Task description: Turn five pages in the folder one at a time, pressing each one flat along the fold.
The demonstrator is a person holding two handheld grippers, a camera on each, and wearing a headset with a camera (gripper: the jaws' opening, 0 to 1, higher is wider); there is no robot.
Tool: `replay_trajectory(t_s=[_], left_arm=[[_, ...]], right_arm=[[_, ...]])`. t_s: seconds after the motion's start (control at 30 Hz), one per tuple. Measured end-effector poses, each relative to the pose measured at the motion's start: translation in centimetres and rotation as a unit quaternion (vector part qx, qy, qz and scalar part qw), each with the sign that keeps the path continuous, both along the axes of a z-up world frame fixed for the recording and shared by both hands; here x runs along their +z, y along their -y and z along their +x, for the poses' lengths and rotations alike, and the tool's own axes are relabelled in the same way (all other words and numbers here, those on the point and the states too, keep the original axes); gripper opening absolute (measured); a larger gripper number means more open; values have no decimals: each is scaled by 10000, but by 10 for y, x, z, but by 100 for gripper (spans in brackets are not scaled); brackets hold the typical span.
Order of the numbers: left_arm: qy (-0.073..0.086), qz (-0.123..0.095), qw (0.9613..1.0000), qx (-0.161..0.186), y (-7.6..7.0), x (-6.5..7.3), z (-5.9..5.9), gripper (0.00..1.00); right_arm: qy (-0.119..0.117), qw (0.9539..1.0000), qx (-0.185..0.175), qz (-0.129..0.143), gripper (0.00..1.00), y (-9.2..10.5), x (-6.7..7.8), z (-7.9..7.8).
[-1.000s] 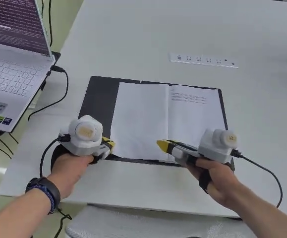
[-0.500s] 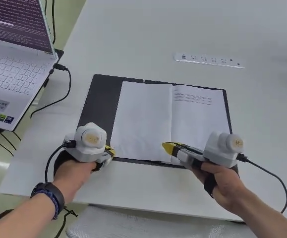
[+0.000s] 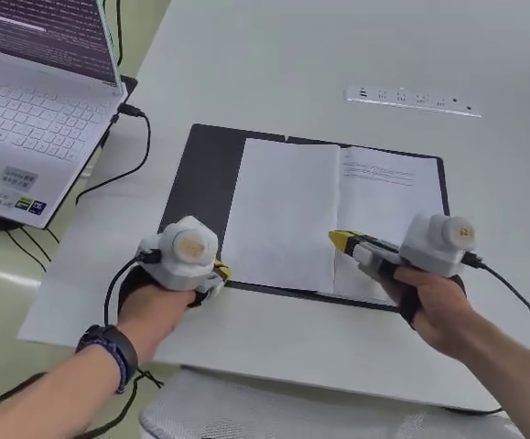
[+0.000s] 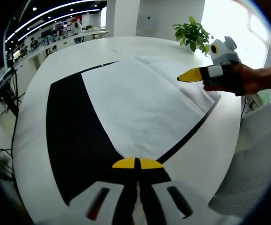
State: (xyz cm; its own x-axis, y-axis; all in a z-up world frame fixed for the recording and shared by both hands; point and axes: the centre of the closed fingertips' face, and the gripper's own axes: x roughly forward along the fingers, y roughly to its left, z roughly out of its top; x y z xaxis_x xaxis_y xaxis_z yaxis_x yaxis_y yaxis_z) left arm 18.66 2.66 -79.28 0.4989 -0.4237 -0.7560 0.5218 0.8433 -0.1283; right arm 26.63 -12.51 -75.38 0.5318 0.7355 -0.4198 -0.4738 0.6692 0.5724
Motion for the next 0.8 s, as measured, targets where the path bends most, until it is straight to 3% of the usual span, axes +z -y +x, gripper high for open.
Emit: replay_trajectory(t_s=[0.13, 0.23, 0.33, 0.47, 0.8], left_arm=[[-17, -112, 9998, 188, 0, 0, 0, 0], [86, 6, 9999, 92, 1, 1, 0, 0], [60, -8, 9999, 109, 0, 0, 1, 0], [2, -43, 9999, 125, 0, 0, 3, 0], [-23, -32, 9999, 160, 0, 0, 4, 0]], right_arm=[[-38, 10000, -27, -17, 1, -2, -8, 12], [-135, 9999, -43, 0, 0, -4, -15, 16], [-200, 9998, -40, -43, 0, -4, -25, 21], [-164, 9998, -95, 43, 0, -4, -22, 26], [-130, 9988, -382, 271, 0, -8, -20, 56]])
